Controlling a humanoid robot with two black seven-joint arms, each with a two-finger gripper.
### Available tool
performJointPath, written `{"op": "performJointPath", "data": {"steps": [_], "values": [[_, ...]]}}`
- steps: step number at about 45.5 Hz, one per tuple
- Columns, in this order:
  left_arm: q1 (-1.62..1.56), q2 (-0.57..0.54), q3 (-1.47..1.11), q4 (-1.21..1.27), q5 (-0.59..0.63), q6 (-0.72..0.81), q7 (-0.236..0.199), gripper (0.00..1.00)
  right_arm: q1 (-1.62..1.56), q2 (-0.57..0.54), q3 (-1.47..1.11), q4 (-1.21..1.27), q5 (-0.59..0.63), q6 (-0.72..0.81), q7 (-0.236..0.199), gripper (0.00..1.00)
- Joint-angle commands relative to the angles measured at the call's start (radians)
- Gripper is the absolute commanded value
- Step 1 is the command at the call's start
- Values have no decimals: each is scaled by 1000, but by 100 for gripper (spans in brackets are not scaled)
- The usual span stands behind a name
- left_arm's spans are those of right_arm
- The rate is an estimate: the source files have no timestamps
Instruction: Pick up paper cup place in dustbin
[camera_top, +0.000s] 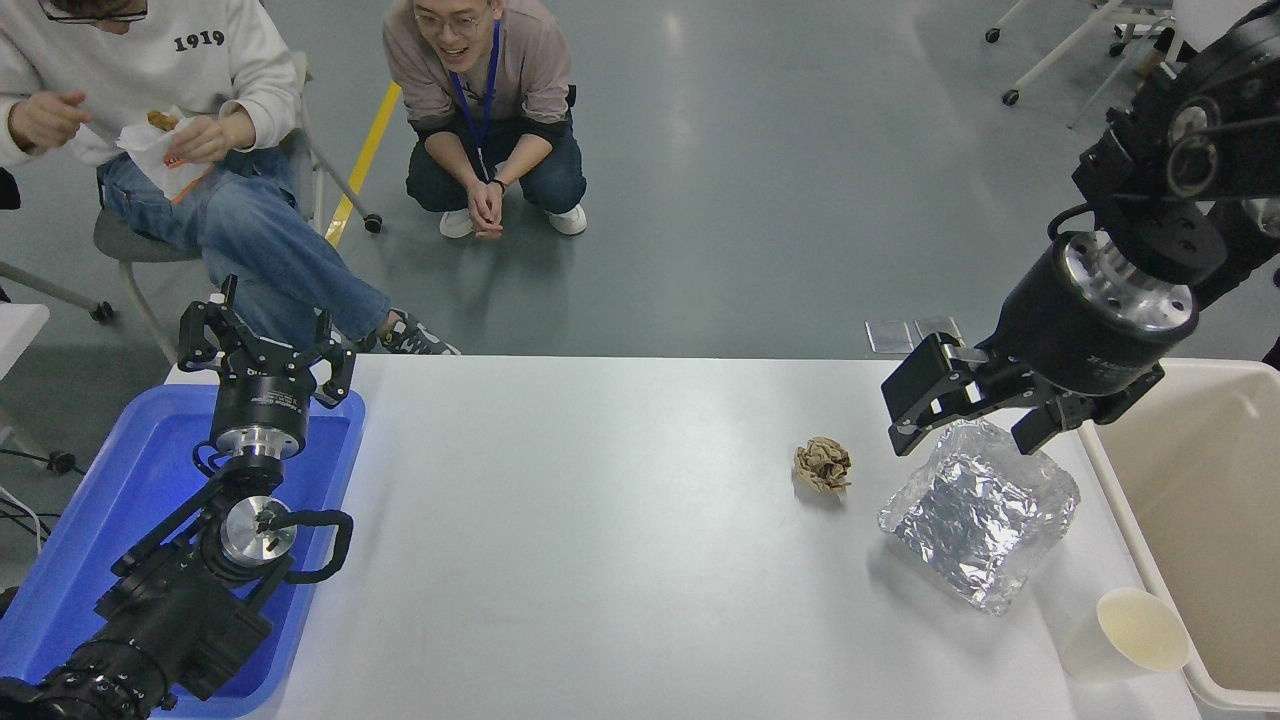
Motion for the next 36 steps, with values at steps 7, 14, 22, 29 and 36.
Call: {"op": "performJointPath", "data": {"steps": [7, 14, 22, 29, 36], "values": [[0, 0, 0, 0, -2, 0, 0, 99, 11, -90, -111, 16, -75, 9, 2, 100], [0, 0, 0, 0, -2, 0, 0, 99, -54, -233, -148, 2, -282, -49, 2, 100], [0, 0, 0, 0, -2, 0, 0, 99, -173, -380, -206, -58, -454, -144, 3, 100], [0, 0, 0, 0, -2, 0, 0, 99, -292, -521, -197, -87, -587, -236, 5, 100], [0, 0, 0, 0, -2, 0, 0, 99, -410, -694, -131, -122, -745, -273, 5, 100]]}}
